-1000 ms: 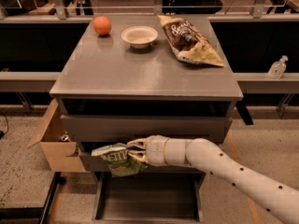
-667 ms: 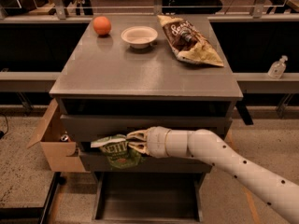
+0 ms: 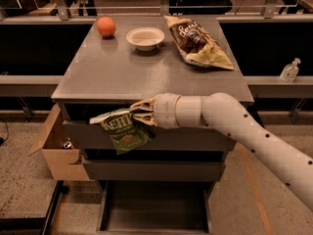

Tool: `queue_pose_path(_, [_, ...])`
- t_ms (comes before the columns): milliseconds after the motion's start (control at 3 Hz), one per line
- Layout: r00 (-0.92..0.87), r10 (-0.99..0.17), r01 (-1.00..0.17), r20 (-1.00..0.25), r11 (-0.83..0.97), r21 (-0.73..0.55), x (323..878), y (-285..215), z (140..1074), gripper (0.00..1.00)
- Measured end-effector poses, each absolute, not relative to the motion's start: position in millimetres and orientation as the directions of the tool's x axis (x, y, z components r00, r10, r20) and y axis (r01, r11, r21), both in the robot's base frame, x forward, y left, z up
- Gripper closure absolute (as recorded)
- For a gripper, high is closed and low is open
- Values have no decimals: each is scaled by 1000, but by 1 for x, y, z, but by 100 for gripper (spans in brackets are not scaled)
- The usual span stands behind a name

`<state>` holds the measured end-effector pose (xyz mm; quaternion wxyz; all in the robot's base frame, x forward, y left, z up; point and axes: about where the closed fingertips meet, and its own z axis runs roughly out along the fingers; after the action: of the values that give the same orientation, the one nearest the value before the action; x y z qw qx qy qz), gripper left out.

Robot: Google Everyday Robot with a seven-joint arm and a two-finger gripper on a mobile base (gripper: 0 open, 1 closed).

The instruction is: Pick green jalapeno chip bag from bottom drawer and place on counter

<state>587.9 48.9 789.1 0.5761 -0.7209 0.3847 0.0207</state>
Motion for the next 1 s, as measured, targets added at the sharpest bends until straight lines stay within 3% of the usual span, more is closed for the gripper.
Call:
queue_pose_path(333, [753,-524,-514,-399,-89,-853,589,59,821,100])
queue_pose_path(667, [836,-486,-379,-255,-177,-908,576,84,870,100])
queue_pose_path(1000, [836,-486,-379,-255,-177,-908,575,84,870,100])
